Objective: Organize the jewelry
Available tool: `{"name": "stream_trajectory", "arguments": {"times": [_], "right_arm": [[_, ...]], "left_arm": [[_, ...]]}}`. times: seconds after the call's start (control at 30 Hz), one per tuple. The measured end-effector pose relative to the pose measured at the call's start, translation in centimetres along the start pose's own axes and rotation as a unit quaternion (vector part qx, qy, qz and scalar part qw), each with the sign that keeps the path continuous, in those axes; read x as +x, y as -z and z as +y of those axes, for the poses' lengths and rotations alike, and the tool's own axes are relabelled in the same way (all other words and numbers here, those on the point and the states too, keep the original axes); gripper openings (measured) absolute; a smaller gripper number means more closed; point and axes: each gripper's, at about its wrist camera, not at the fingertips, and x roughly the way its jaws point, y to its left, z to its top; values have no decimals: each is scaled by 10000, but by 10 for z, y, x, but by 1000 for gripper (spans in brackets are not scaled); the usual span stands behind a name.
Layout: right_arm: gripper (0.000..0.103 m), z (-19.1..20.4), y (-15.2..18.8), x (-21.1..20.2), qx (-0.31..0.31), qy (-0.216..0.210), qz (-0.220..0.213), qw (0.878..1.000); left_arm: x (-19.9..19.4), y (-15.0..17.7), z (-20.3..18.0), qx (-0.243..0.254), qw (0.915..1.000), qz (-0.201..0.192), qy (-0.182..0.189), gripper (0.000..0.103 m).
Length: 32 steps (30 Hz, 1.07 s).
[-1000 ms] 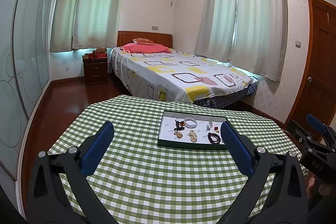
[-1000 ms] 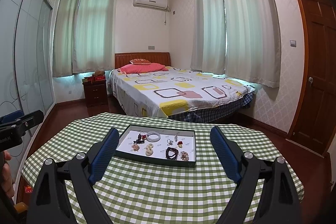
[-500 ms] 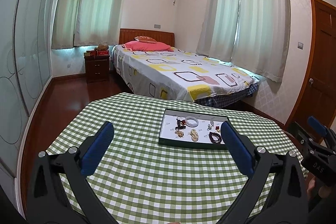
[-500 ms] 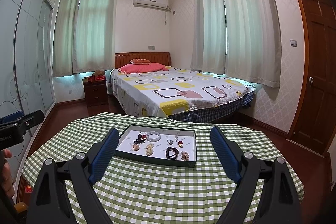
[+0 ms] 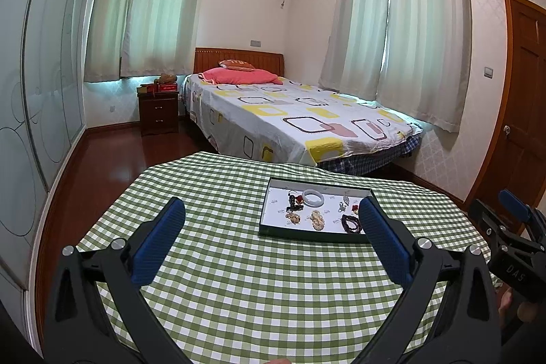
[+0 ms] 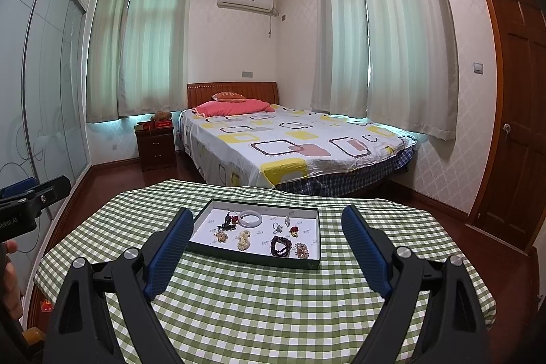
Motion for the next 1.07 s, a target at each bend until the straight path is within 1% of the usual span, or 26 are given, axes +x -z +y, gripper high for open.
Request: {"name": "stream_trajectory", "arguments": {"times": [0.17,0.43,0.53,0.6,0.7,0.77,0.87,0.97,1.07], "right_arm": [[86,0,1,0,2,0,20,10000],[86,-1,4,7,2,-4,99,10000],[86,0,4,10,4,-9,138,9999],[86,-1,5,12,2,-9,164,9999],[86,-2,7,15,7,-10,221,9998],[86,-2,7,18,13,-7,244,9997],[86,-3,8,23,34,7,290,9996],[86,-5,10,33,42,32,370,9993],[86,-13,15,49,65,83,427,9990]], "left_arm": [[2,0,3,-50,10000,4,-62,99],[6,0,5,-91,9996,-8,-260,99],[9,0,3,-17,9995,4,-321,99],[11,1,2,16,9997,21,-259,99],[14,4,1,-14,9997,-1,-263,99],[17,3,-1,66,9997,23,-237,99],[26,4,-3,193,9991,25,-375,99],[45,6,0,181,9989,240,-371,99],[79,12,7,217,9973,566,-410,99]]}}
